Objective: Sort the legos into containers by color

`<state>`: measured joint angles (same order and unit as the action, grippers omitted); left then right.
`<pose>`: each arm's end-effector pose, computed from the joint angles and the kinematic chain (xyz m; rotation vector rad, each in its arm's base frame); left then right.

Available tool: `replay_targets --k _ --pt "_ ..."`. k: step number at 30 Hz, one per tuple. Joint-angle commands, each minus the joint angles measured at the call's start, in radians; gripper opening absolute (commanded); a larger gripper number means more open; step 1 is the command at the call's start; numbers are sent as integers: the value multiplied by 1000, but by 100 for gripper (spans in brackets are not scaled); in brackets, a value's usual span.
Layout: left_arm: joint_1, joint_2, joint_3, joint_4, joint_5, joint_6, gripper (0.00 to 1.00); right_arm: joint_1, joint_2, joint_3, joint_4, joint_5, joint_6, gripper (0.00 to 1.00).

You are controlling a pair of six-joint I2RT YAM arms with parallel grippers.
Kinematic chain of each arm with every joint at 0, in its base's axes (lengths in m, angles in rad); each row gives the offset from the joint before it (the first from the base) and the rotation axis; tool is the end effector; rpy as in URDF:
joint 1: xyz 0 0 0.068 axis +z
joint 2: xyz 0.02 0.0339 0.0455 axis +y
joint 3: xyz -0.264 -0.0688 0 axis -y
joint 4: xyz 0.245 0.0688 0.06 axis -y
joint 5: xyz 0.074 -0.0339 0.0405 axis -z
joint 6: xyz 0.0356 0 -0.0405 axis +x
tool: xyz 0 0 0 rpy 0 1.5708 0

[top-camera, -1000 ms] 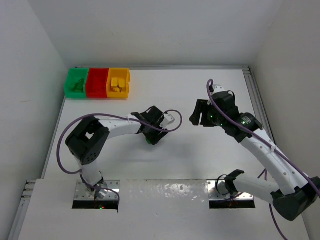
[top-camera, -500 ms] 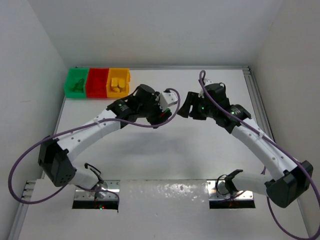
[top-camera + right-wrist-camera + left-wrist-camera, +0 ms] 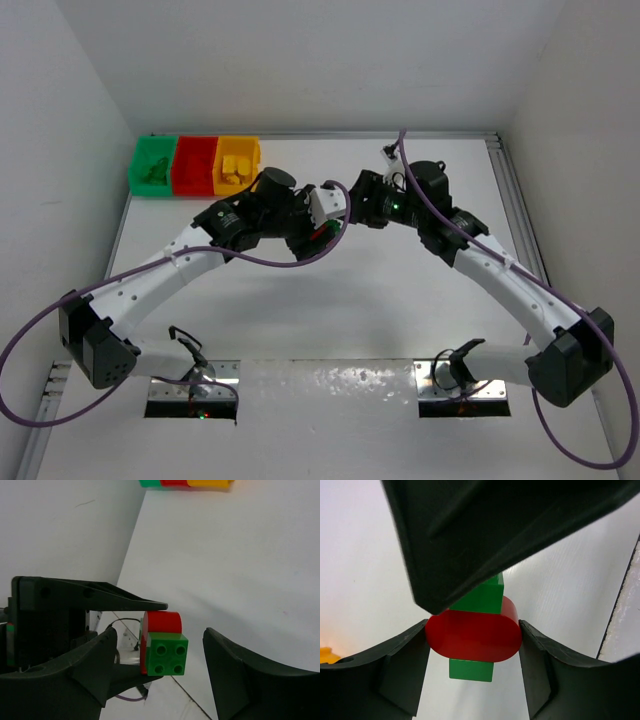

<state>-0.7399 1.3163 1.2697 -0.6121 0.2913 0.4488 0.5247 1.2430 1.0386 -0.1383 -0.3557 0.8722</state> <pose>0.2047 -0.2007 0.3514 1.3845 1.7613 -0.4833 0.2432 0.1551 0.3364 0.1006 2.1068 1.2366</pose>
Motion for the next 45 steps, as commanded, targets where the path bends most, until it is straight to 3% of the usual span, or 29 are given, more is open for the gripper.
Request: replay_targets --k 1,7,17,21,25,30,35,38,40,41,45 --pt "-3 -5 45 37 32 18 0 0 -16 -26 49 -35 24 69" --pt "-3 -6 53 63 -3 22 0 1 1 -41 101 -129 54 65" --pt "-1 -2 60 87 -18 5 0 8 -31 -100 118 -147 70 53" --pt "-1 0 62 77 -3 10 0 6 -37 -100 120 -129 68 40" --pt "-1 -3 36 63 5 14 0 6 -37 -68 88 -118 39 50" --pt "-1 -8 26 64 11 11 0 8 -36 -37 68 -106 21 51" --pt "-1 -6 37 64 11 16 0 6 -37 -37 52 -94 11 42" --pt "-1 -8 28 61 11 16 0 8 -48 -38 48 -83 10 41" --pt "-1 -8 26 64 12 13 0 8 -48 -35 49 -81 7 29" --pt "-1 -8 28 66 12 11 0 6 -48 -35 51 -78 5 16" --pt "-1 -5 27 63 0 25 0 6 -54 -40 34 -72 2 0"
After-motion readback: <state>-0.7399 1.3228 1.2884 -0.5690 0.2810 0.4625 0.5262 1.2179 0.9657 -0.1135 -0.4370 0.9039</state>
